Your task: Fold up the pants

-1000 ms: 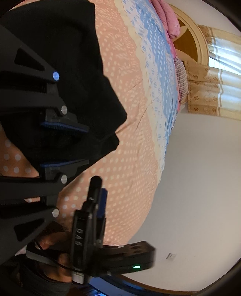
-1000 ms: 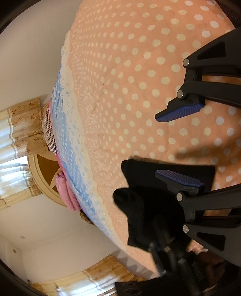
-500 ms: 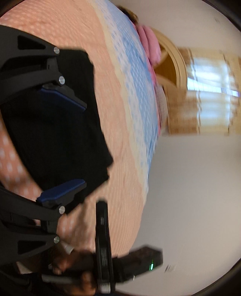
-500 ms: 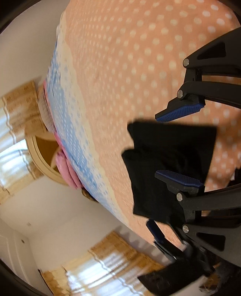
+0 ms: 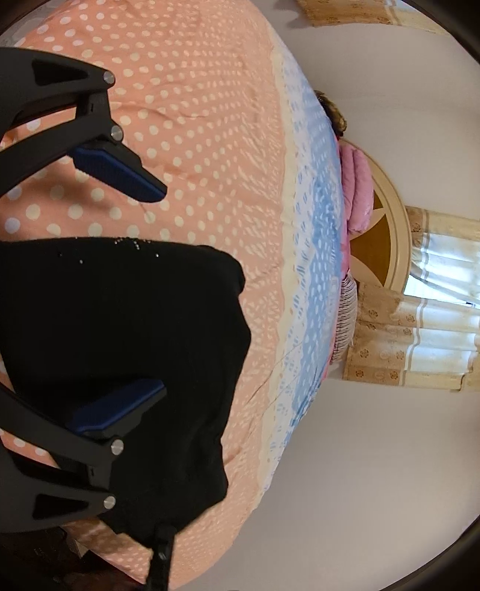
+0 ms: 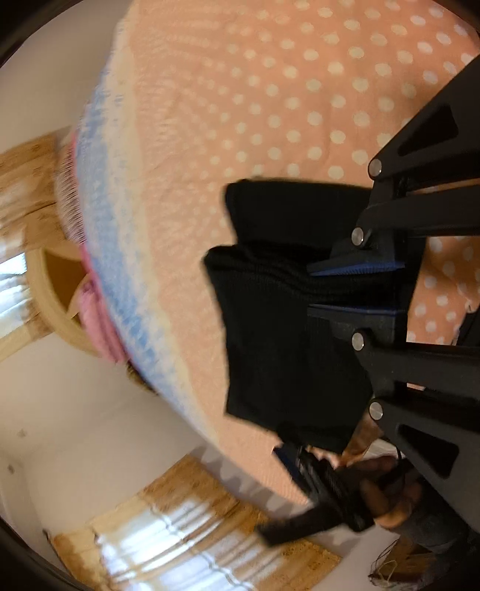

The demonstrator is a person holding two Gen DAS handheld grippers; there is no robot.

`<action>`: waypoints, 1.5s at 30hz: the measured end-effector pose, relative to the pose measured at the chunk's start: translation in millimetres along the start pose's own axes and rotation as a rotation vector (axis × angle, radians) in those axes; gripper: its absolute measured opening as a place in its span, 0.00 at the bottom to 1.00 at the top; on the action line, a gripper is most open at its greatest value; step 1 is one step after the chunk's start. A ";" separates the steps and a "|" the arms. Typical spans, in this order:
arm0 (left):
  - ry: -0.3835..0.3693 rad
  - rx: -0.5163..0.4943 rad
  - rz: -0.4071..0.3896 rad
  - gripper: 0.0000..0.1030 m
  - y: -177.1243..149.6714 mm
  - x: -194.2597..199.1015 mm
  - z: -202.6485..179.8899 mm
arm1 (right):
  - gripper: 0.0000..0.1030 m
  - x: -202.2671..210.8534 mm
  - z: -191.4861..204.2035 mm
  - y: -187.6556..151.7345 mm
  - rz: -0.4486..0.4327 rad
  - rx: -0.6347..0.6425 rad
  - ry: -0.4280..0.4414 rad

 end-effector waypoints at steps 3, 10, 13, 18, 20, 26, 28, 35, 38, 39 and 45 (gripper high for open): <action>0.001 -0.018 -0.005 1.00 -2.5 3.4 -3.7 | 0.13 17.2 -3.9 -2.3 -0.040 0.007 -0.038; 0.014 -0.076 0.069 1.00 -17.5 -14.8 -7.3 | 0.36 -6.1 -51.3 -27.9 0.072 -0.114 -0.082; 0.022 -0.078 0.073 1.00 -17.6 -14.4 -5.1 | 0.41 10.3 -51.1 -15.0 0.005 -0.100 -0.126; 0.052 -0.063 -0.026 1.00 11.7 0.8 2.6 | 0.41 30.7 -25.1 8.9 -0.099 -0.010 -0.116; 0.055 -0.075 -0.029 1.00 24.6 -3.7 2.0 | 0.42 19.8 -4.1 17.4 -0.092 0.055 -0.072; 0.045 -0.157 0.031 1.00 31.4 -33.2 -18.6 | 0.42 -34.0 9.4 27.4 -0.008 0.096 -0.091; 0.102 -0.212 0.069 1.00 26.2 -50.9 -23.8 | 0.42 -47.3 -5.7 27.5 0.013 0.063 -0.156; 0.074 -0.112 0.167 1.00 26.9 -69.6 -9.1 | 0.42 -51.6 -25.9 24.0 0.028 0.022 -0.165; 0.069 -0.095 0.118 1.00 30.1 -46.2 -11.7 | 0.42 -46.0 -20.3 25.1 0.022 0.038 -0.177; 0.084 -0.109 0.095 1.00 31.0 -42.8 -12.3 | 0.42 -46.4 -20.1 25.2 0.024 0.043 -0.180; 0.075 -0.081 0.154 1.00 20.2 -63.0 3.4 | 0.42 -50.7 -29.9 20.2 0.028 0.017 -0.139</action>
Point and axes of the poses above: each gripper's, at about its wrist camera, not at the fingertips, and x roughly against the way its jaws point, z to its left, y to its top, the point moved 4 cm from there along -x, roughly the way its jaws point
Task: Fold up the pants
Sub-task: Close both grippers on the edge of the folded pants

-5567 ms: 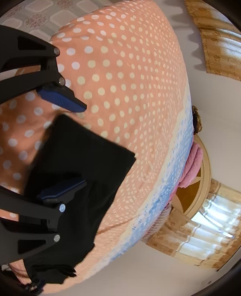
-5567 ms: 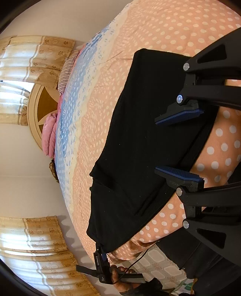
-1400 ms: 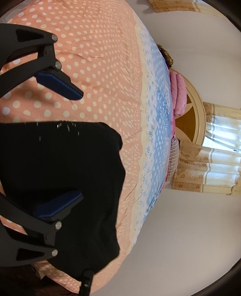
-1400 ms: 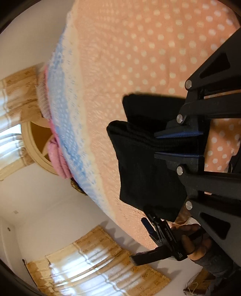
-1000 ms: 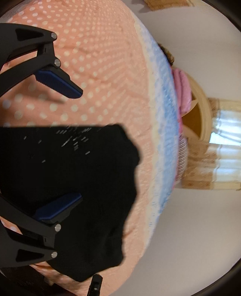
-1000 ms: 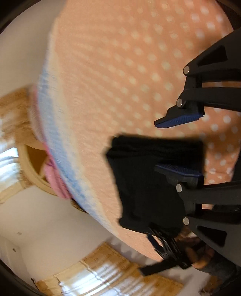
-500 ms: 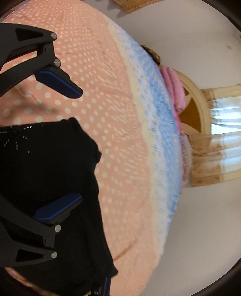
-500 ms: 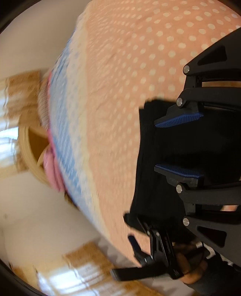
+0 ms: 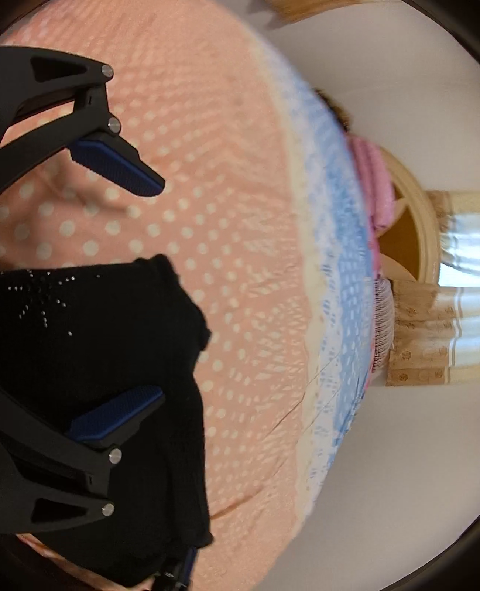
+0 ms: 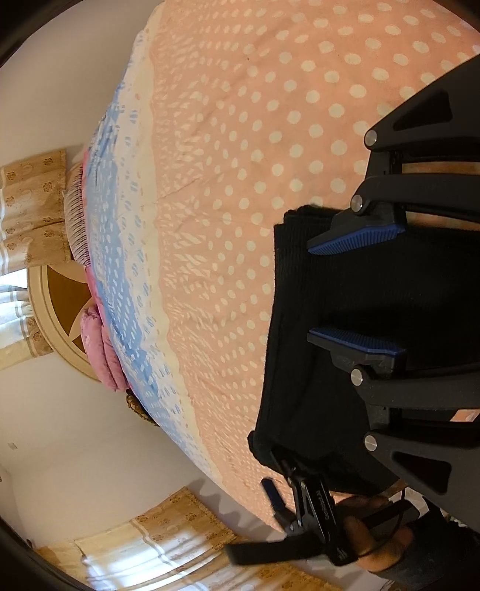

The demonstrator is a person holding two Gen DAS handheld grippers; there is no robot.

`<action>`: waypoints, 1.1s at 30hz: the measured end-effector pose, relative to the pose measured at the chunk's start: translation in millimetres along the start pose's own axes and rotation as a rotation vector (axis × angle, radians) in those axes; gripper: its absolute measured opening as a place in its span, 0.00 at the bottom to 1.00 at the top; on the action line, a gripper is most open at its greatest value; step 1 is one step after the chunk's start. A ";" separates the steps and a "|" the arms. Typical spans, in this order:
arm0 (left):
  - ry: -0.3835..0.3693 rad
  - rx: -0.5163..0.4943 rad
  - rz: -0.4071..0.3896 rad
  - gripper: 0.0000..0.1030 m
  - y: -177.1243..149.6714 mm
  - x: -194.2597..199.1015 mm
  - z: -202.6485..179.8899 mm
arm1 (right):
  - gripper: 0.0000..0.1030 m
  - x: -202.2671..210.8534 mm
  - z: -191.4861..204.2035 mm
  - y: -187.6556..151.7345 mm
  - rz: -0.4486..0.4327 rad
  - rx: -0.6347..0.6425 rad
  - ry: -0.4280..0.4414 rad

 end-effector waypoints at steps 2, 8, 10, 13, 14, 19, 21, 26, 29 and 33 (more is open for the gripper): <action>-0.017 0.032 -0.001 1.00 -3.2 7.8 4.2 | 0.42 11.3 2.4 -1.6 -0.025 0.003 0.008; 0.025 0.009 -0.042 1.00 -23.9 51.4 8.7 | 0.54 53.9 19.2 -25.5 -0.079 0.080 -0.041; 0.030 0.005 -0.042 1.00 -31.2 57.9 9.5 | 0.54 60.4 27.1 -36.0 -0.072 0.121 -0.039; 0.034 0.004 -0.026 1.00 -37.6 56.8 8.7 | 0.54 57.4 31.2 -50.4 -0.034 0.161 -0.053; 0.029 0.002 -0.015 1.00 -38.1 53.4 7.5 | 0.54 54.2 29.7 -54.3 -0.026 0.165 -0.062; 0.022 0.004 0.014 1.00 -46.9 41.1 1.9 | 0.59 39.9 17.7 -62.8 0.010 0.145 -0.095; 0.012 0.017 0.015 1.00 -47.4 41.3 3.4 | 0.61 39.2 15.1 -63.1 0.015 0.134 -0.090; -0.009 0.025 0.019 1.00 -46.6 42.6 4.9 | 0.61 50.6 8.5 -54.5 0.000 0.080 -0.026; -0.033 0.032 0.022 1.00 -46.0 44.1 7.9 | 0.61 62.3 -4.7 -44.7 -0.046 0.006 0.008; -0.047 0.031 0.004 1.00 -43.1 45.4 9.6 | 0.61 59.2 -23.6 -34.9 -0.055 -0.083 0.009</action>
Point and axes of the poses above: each gripper's, at about its wrist camera, not at the fingertips, and x roughly against the way its jaws point, z to its left, y to its top, the point moved 4 cm from there along -x, roughly the way its jaws point
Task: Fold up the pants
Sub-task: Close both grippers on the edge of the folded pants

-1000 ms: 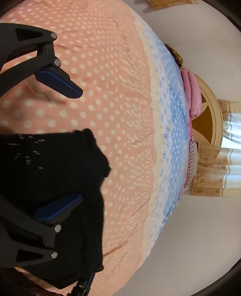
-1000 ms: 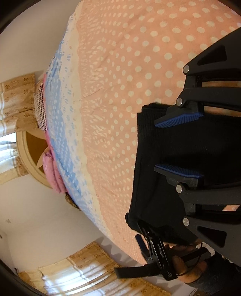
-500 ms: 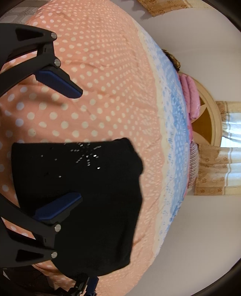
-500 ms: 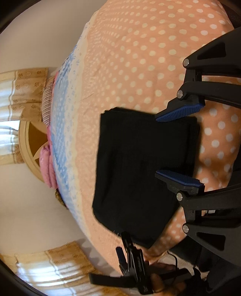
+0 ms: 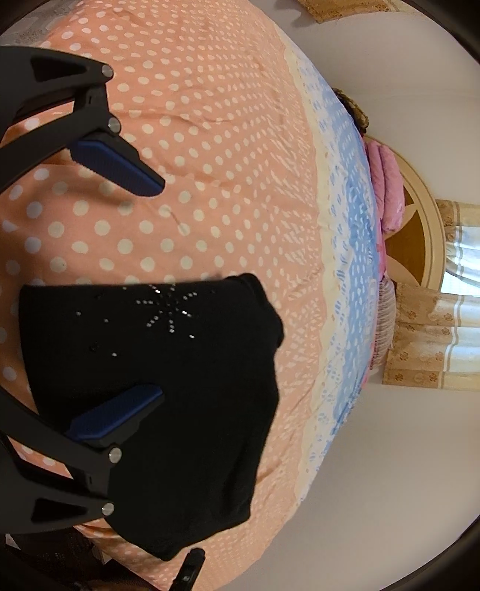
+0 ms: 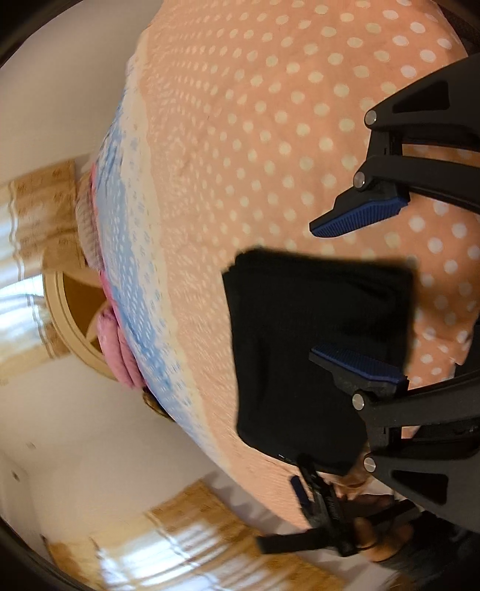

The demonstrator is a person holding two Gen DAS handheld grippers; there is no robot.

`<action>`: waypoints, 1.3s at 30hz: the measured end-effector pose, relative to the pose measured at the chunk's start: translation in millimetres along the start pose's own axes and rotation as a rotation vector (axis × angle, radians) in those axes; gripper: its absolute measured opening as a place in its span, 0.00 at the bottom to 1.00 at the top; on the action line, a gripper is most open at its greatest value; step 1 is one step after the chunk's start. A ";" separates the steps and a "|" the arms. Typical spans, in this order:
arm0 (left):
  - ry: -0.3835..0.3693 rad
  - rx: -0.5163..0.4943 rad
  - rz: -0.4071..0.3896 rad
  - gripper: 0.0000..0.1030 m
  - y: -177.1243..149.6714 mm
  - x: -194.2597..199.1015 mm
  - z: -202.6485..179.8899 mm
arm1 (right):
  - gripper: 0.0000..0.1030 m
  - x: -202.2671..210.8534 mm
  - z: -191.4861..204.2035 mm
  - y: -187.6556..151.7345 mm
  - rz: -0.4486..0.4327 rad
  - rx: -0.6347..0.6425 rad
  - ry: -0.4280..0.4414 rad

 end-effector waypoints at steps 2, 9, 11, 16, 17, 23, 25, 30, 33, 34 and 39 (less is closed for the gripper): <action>-0.008 -0.004 0.007 1.00 1.6 -5.4 -1.1 | 0.61 -10.0 -2.9 1.5 0.020 -0.034 0.015; -0.083 0.055 0.014 1.00 0.2 -21.9 2.6 | 0.61 -40.3 4.5 0.1 0.067 -0.051 0.058; -0.116 0.082 0.025 1.00 -1.3 -26.1 4.4 | 0.61 -44.8 4.4 1.6 0.067 -0.066 0.070; -0.129 0.087 0.021 1.00 -1.9 -28.8 1.6 | 0.60 -48.3 0.2 1.2 0.060 -0.119 0.110; -0.134 0.090 0.021 1.00 -2.2 -29.1 1.7 | 0.60 -48.3 -1.6 1.6 0.059 -0.129 0.123; -0.155 0.074 0.028 1.00 -2.1 -28.0 2.7 | 0.50 -43.5 -9.9 0.1 0.057 -0.167 0.137; -0.164 0.075 0.023 1.00 -2.5 -27.9 3.8 | 0.50 -43.3 -8.6 -0.2 0.052 -0.163 0.127; -0.178 0.057 0.000 1.00 -3.9 -27.7 -0.4 | 0.50 -48.9 -7.6 -0.7 0.050 -0.147 0.103; -0.198 0.040 -0.002 0.98 -3.8 -26.7 -5.0 | 0.49 -49.6 -9.1 1.4 0.056 -0.155 0.118; -0.204 0.037 -0.003 0.96 -3.9 -26.1 -6.0 | 0.48 -49.0 -9.5 1.3 0.057 -0.155 0.119; -0.272 0.041 -0.010 0.84 -4.5 -21.0 -6.1 | 0.44 -40.3 -19.7 5.3 0.075 -0.197 0.156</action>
Point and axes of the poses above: each gripper's, at about its wrist camera, not at the fingertips, and x roughly against the way its jaws point, z to its left, y to its top, the point moved 4 cm from there along -x, roughly the way its jaws point
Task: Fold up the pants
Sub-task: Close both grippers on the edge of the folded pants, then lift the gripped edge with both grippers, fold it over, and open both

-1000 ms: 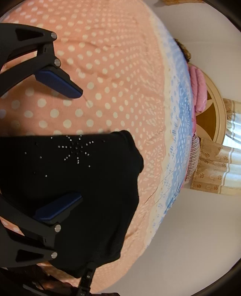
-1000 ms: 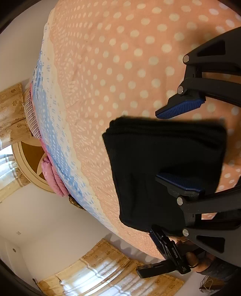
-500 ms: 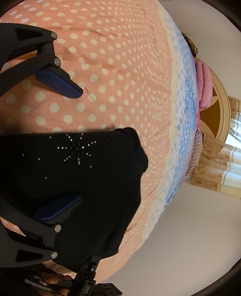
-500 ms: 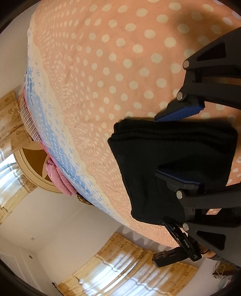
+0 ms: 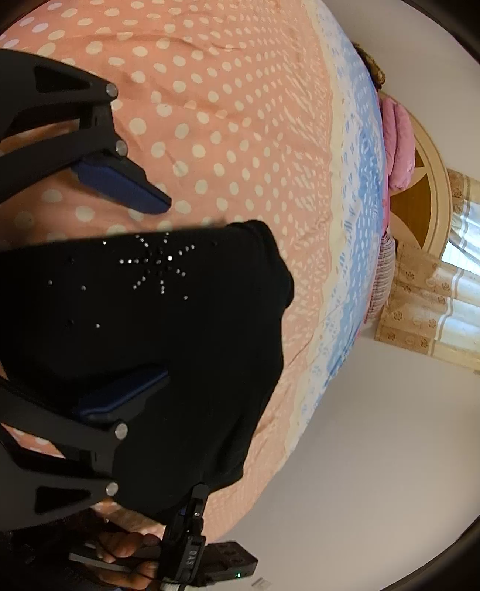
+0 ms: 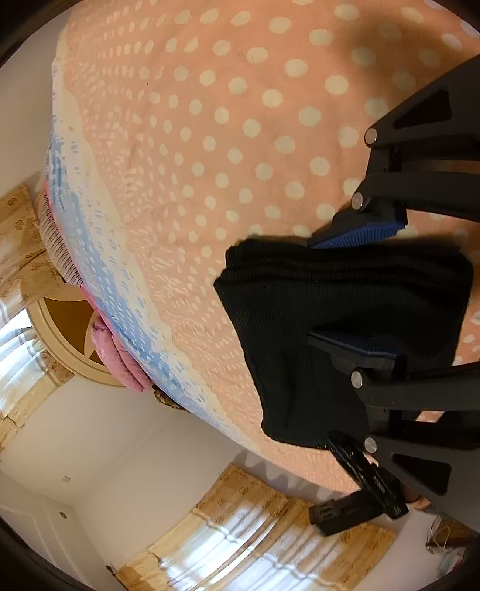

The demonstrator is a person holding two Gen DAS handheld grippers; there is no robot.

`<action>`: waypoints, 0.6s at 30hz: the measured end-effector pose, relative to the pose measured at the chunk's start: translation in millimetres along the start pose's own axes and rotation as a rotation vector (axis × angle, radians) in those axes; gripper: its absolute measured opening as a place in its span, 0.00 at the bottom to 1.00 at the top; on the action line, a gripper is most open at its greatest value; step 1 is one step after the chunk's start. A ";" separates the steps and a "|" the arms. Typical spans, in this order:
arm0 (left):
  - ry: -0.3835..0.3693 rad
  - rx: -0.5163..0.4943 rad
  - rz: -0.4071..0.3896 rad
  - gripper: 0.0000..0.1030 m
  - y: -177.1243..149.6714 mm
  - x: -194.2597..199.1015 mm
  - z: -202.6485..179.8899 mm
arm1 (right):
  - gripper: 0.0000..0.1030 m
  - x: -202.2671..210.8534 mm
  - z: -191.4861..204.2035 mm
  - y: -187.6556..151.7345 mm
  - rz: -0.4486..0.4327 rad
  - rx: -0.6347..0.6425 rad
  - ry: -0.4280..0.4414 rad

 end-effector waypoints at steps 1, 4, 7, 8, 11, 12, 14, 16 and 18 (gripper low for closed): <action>-0.011 0.010 -0.001 0.83 -0.1 0.4 1.7 | 0.44 1.3 -2.1 0.6 0.003 -0.007 0.004; -0.023 0.023 -0.002 0.83 -0.2 0.4 3.4 | 0.44 2.5 -5.4 -1.1 0.002 -0.025 0.008; -0.013 0.009 0.003 0.83 -0.5 -0.3 1.1 | 0.44 -1.2 -1.3 -2.4 -0.003 0.007 -0.028; -0.015 0.011 0.002 0.82 -0.4 -0.4 0.8 | 0.44 -1.8 -2.7 -2.7 -0.003 0.001 -0.023; -0.028 0.000 0.006 0.70 0.8 -3.0 -1.1 | 0.40 -10.3 -4.9 -2.5 0.026 -0.024 0.018; -0.038 -0.001 0.006 0.61 1.0 -2.4 -2.6 | 0.38 -10.3 -3.3 -2.5 0.029 -0.019 0.025; -0.053 -0.003 0.005 0.56 1.4 -0.1 -4.4 | 0.29 -6.9 3.2 -2.9 0.030 -0.008 0.060; -0.072 -0.003 0.001 0.47 2.0 2.8 -3.7 | 0.26 -2.1 10.8 -3.1 0.019 0.022 0.065; -0.096 0.017 -0.013 0.30 3.5 8.6 0.4 | 0.26 3.6 22.0 -1.8 0.006 0.060 0.077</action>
Point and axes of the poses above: each gripper's, at about its wrist camera, not at the fingertips, and x roughly against the way its jaws point, z to its left, y to its top, the point moved 4 cm from there along -x, roughly the way its jaws point
